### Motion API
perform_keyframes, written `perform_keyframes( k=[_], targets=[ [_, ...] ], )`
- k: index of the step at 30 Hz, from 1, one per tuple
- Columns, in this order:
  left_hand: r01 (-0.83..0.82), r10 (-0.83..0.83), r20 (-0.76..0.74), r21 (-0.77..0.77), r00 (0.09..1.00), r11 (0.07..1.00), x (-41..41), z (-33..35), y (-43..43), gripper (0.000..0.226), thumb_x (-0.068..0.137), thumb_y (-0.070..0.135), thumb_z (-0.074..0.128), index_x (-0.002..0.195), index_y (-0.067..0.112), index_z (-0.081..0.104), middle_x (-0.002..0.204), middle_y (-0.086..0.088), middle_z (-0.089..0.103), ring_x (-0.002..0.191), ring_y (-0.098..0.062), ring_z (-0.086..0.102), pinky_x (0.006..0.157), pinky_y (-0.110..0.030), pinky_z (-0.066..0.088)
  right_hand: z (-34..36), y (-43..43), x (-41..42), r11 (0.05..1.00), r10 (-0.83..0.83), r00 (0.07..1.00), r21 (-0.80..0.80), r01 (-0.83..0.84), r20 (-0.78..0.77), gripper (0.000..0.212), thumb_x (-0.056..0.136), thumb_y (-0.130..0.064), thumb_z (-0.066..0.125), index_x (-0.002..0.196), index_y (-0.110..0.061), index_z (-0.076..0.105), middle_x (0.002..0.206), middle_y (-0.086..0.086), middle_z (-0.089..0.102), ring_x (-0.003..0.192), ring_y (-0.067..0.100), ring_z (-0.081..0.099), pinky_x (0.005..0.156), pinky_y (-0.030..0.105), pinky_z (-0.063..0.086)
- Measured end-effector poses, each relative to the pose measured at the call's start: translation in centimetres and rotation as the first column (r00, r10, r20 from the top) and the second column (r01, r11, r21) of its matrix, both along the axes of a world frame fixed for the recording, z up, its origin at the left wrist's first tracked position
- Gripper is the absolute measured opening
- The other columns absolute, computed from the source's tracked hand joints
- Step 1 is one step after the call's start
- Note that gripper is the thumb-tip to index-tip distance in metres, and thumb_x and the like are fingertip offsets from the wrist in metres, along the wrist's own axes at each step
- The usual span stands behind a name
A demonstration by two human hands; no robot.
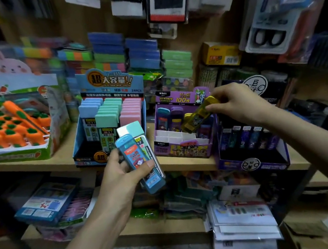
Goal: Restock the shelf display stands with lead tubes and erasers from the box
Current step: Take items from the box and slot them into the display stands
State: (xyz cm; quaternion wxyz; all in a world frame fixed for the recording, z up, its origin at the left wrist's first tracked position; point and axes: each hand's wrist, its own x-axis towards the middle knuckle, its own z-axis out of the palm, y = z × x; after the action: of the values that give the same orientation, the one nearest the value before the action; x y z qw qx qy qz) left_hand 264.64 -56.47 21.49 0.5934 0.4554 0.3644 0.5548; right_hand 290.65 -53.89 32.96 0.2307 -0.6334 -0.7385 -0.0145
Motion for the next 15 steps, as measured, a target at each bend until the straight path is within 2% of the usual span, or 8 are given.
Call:
perform_keyframes(
  k=[4,7,9,12,15],
  targets=[
    [0.016,-0.016,-0.023,0.019,1.000,1.000,0.2,-0.3,0.0,0.047,0.074,-0.001,0.070,0.107,0.030,0.055,0.090,0.002,0.074,0.085,-0.013,0.070,0.069,-0.031,0.055,-0.8,1.8,-0.3,0.996,-0.048,0.987,0.083,0.035,0.154,0.020,0.086,-0.031,0.065,0.089,-0.011,0.065,0.081,0.003,0.058,0.084,0.029,0.057,0.066,0.036,0.043],
    [0.024,-0.023,-0.025,0.025,0.999,0.999,0.3,-0.4,0.0,0.049,0.073,0.000,0.071,0.106,0.032,0.055,0.089,0.004,0.074,0.084,-0.012,0.071,0.066,-0.029,0.056,-2.0,3.0,-0.9,0.990,-0.043,0.967,0.144,0.007,0.249,0.023,0.087,-0.028,0.065,0.098,-0.009,0.064,0.095,0.010,0.060,0.096,0.031,0.050,0.074,0.036,0.039],
    [0.028,-0.028,-0.025,0.027,0.999,0.999,0.4,-0.3,0.1,0.049,0.072,0.000,0.071,0.106,0.032,0.055,0.090,0.005,0.074,0.084,-0.011,0.071,0.063,-0.025,0.057,-2.5,3.6,-1.4,0.984,-0.030,0.966,0.175,-0.015,0.255,0.025,0.087,-0.023,0.065,0.104,-0.006,0.060,0.101,0.014,0.061,0.098,0.032,0.048,0.079,0.037,0.038],
    [0.024,-0.023,-0.033,0.033,0.999,0.999,0.4,-0.2,0.1,0.049,0.070,0.002,0.073,0.106,0.030,0.055,0.089,0.005,0.074,0.082,-0.010,0.070,0.060,-0.020,0.055,-2.2,4.2,-1.8,0.978,0.000,0.982,0.204,-0.039,0.187,0.036,0.084,-0.015,0.067,0.115,-0.003,0.053,0.101,0.016,0.061,0.096,0.033,0.048,0.077,0.039,0.041],
    [0.025,-0.024,-0.030,0.030,0.999,0.999,0.3,-0.1,0.1,0.048,0.071,0.002,0.073,0.105,0.031,0.055,0.088,0.006,0.073,0.081,-0.009,0.070,0.059,-0.018,0.054,-1.3,4.6,-1.5,0.974,0.056,0.972,0.203,-0.103,0.227,0.029,0.081,-0.012,0.070,0.106,-0.005,0.056,0.097,0.013,0.063,0.090,0.032,0.050,0.071,0.031,0.032]
  ],
)
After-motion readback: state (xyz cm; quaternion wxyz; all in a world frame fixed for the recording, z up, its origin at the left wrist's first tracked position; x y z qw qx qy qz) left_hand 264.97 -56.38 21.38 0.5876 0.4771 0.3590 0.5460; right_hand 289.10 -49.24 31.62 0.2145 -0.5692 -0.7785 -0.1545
